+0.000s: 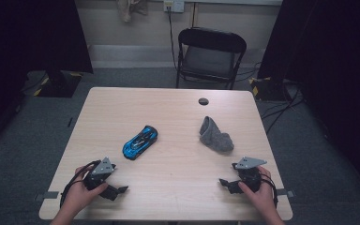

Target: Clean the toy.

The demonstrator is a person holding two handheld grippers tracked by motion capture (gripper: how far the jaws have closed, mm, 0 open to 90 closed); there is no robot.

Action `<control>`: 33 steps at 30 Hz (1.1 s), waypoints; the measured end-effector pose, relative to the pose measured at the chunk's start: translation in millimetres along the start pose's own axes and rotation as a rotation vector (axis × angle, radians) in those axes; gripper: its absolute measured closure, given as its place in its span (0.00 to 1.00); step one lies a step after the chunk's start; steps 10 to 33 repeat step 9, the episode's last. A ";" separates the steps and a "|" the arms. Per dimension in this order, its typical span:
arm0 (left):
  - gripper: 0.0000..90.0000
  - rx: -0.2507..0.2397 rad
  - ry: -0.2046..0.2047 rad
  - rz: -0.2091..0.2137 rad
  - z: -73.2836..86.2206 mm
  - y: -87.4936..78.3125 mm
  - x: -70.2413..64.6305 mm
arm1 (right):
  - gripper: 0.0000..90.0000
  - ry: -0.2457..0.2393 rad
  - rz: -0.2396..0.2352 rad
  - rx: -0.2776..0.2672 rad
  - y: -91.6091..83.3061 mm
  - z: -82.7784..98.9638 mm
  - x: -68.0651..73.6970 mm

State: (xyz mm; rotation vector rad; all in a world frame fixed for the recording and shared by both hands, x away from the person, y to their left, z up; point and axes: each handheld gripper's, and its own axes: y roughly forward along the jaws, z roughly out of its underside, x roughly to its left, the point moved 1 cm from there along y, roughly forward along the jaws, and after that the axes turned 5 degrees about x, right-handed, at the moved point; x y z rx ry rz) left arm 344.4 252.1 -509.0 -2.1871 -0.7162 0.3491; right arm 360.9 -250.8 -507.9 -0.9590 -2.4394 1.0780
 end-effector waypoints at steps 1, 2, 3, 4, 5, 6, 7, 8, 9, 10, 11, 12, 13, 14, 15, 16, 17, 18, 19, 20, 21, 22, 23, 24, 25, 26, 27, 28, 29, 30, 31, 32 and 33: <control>0.00 0.000 0.000 0.000 0.0 0.0 0.0 | 0.15 0.000 0.000 0.001 -0.1 0.0 0.0; 0.00 0.000 -0.001 0.000 0.0 0.0 -0.1 | 0.15 -0.001 0.000 0.002 -0.2 0.0 0.0; 0.00 0.001 0.000 0.000 0.0 0.0 0.0 | 0.15 0.000 -0.001 0.000 -0.1 0.0 0.0; 0.00 0.000 0.000 -0.001 0.0 0.0 0.0 | 0.15 0.000 -0.001 0.000 0.0 0.0 0.0; 0.00 0.004 0.004 -0.002 -0.1 -0.1 0.2 | 0.15 -0.001 -0.001 0.000 0.1 0.0 -0.1; 0.00 0.005 0.004 -0.003 -0.1 -0.1 0.2 | 0.15 -0.001 0.000 0.000 0.1 -0.1 -0.1; 0.00 0.004 0.004 -0.006 -0.3 0.0 0.3 | 0.15 -0.001 0.000 0.000 0.1 0.0 -0.1; 0.00 0.005 0.004 -0.007 -0.4 0.0 0.3 | 0.15 -0.002 0.001 0.001 0.0 -0.1 -0.1; 0.00 0.005 0.004 -0.007 -0.4 0.0 0.3 | 0.15 -0.002 -0.001 0.001 0.1 -0.1 -0.1; 0.00 0.005 0.004 -0.007 -0.4 0.0 0.3 | 0.15 -0.002 -0.001 0.001 0.1 -0.1 -0.1; 0.00 0.005 0.004 -0.007 -0.4 0.0 0.3 | 0.15 -0.002 -0.001 0.001 0.1 -0.1 -0.1; 0.00 0.005 0.004 -0.007 -0.4 0.0 0.3 | 0.15 -0.002 -0.001 0.001 0.1 -0.1 -0.1; 0.00 0.005 0.004 -0.007 -0.4 0.0 0.3 | 0.15 -0.002 -0.001 0.001 0.1 -0.1 -0.1; 0.00 0.005 0.004 -0.007 -0.4 0.0 0.3 | 0.15 -0.002 -0.001 0.001 0.1 -0.1 -0.1; 0.00 0.005 0.004 -0.007 -0.4 0.0 0.3 | 0.15 -0.002 -0.001 0.001 0.1 -0.1 -0.1; 0.00 0.005 0.004 -0.007 -0.4 0.0 0.3 | 0.15 -0.002 -0.001 0.001 0.1 -0.1 -0.1; 0.00 0.005 0.004 -0.007 -0.4 0.0 0.3 | 0.15 -0.002 -0.001 0.001 0.1 -0.1 -0.1; 0.00 0.005 0.004 -0.007 -0.4 0.0 0.3 | 0.15 -0.002 -0.001 0.001 0.1 -0.1 -0.1; 0.00 0.005 0.004 -0.007 -0.4 0.0 0.3 | 0.15 -0.002 -0.001 0.001 0.1 -0.1 -0.1; 0.00 0.005 0.004 -0.007 -0.4 0.0 0.3 | 0.15 -0.002 -0.001 0.001 0.1 -0.1 -0.1; 0.00 0.005 0.004 -0.007 -0.4 0.0 0.3 | 0.15 -0.002 -0.001 0.001 0.1 -0.1 -0.1; 0.00 0.005 0.004 -0.007 -0.4 0.0 0.3 | 0.15 -0.002 -0.001 0.001 0.1 -0.1 -0.1; 0.00 0.005 0.004 -0.007 -0.4 0.0 0.3 | 0.15 -0.002 -0.001 0.001 0.1 -0.1 -0.1; 0.00 0.005 0.004 -0.007 -0.4 0.0 0.3 | 0.15 -0.002 -0.001 0.001 0.1 -0.1 -0.1; 0.00 0.005 0.004 -0.007 -0.4 0.0 0.3 | 0.15 -0.002 -0.001 0.001 0.1 -0.1 -0.1; 0.00 0.005 0.004 -0.007 -0.4 0.0 0.3 | 0.15 -0.002 -0.001 0.001 0.1 -0.1 -0.1; 0.00 0.005 0.004 -0.007 -0.4 0.0 0.3 | 0.15 -0.002 -0.001 0.001 0.1 -0.1 -0.1; 0.00 0.005 0.004 -0.007 -0.4 0.0 0.3 | 0.15 -0.002 -0.001 0.001 0.1 -0.1 -0.1; 0.00 0.005 0.004 -0.007 -0.4 0.0 0.3 | 0.15 -0.002 -0.001 0.001 0.1 -0.1 -0.1; 0.00 0.005 0.004 -0.007 -0.4 0.0 0.3 | 0.15 -0.002 -0.001 0.001 0.1 -0.1 -0.1; 0.00 0.005 0.004 -0.007 -0.4 0.0 0.3 | 0.15 -0.002 -0.001 0.001 0.1 -0.1 -0.1; 0.00 0.005 0.004 -0.007 -0.4 0.0 0.3 | 0.15 -0.002 -0.001 0.001 0.1 -0.1 -0.1; 0.00 0.005 0.004 -0.007 -0.4 0.0 0.3 | 0.15 -0.002 -0.001 0.001 0.1 -0.1 -0.1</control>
